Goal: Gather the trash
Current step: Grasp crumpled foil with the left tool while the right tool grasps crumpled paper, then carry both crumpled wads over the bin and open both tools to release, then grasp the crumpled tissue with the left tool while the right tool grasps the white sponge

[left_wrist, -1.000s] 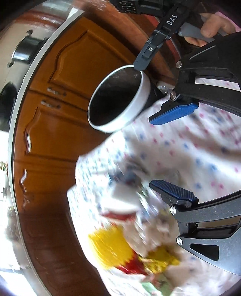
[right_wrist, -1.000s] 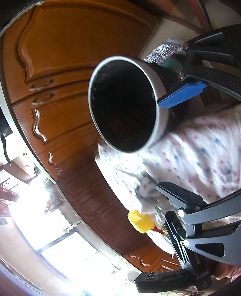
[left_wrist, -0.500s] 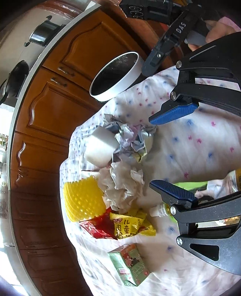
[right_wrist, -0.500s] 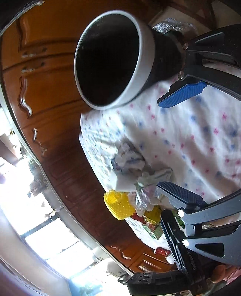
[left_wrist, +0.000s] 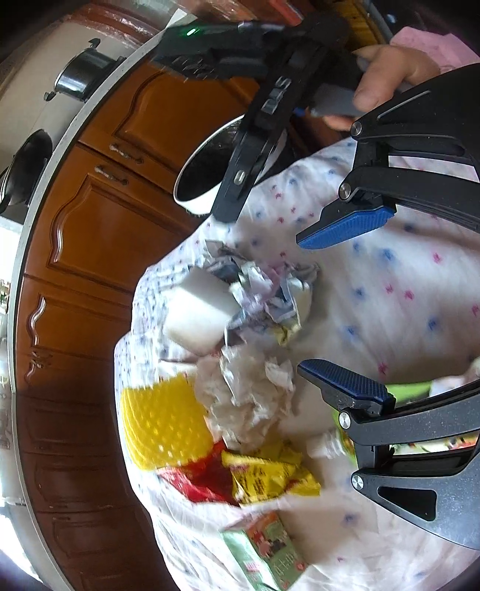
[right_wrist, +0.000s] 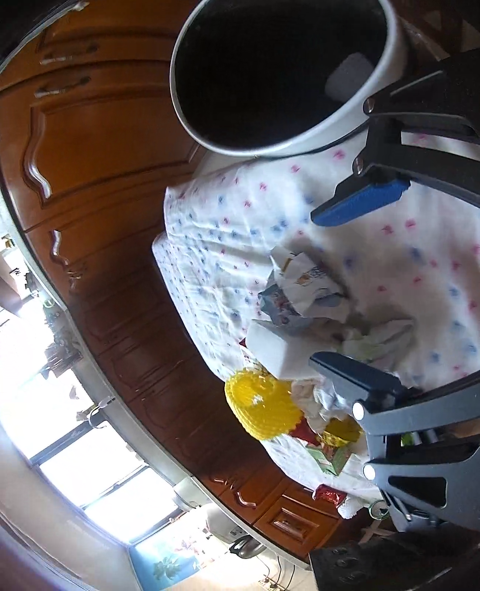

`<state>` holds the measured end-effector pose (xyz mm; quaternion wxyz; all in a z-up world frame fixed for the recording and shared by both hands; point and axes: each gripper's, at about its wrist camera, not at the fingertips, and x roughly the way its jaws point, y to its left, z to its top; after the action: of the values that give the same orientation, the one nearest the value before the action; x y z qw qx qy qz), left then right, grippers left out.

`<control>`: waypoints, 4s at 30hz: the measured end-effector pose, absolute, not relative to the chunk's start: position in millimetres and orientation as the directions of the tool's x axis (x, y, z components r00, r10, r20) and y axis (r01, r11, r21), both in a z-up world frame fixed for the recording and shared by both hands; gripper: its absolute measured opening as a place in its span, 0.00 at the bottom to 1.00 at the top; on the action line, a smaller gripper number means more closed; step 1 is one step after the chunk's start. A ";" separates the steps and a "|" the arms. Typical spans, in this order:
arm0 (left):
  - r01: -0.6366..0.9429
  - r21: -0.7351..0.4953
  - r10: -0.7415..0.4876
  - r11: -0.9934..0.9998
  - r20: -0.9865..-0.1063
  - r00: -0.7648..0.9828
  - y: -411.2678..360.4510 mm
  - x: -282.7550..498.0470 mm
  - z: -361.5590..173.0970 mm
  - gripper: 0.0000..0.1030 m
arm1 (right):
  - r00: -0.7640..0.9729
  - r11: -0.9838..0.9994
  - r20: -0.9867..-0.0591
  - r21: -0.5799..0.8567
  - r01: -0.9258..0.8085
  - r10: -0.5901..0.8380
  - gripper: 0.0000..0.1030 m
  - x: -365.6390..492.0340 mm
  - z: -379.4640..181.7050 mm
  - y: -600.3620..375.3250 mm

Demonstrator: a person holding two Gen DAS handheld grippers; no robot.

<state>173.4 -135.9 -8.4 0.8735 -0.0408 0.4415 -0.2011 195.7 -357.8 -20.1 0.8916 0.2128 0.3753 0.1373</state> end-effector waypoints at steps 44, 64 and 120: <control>0.504 -0.267 -0.522 0.822 -0.707 0.478 -212.5 164.3 19.6 0.08 | 0.799 0.898 -0.581 0.420 0.130 0.156 0.18 78.2 0.1 -454.5; 0.595 -0.186 -0.504 0.781 -0.751 0.426 -323.3 220.8 33.0 0.08 | 0.743 0.918 -0.668 0.317 0.239 0.037 0.18 126.2 -7.1 -506.6; 0.251 -0.237 -0.342 0.939 -0.733 0.588 -94.0 179.1 5.0 0.59 | 0.736 0.951 -0.626 0.301 -0.076 0.257 0.98 131.5 6.7 -334.6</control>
<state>179.1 -94.0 5.0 0.8893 -0.0542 0.4223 -0.1667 131.5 -334.6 6.7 0.9227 0.1287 0.3519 0.0903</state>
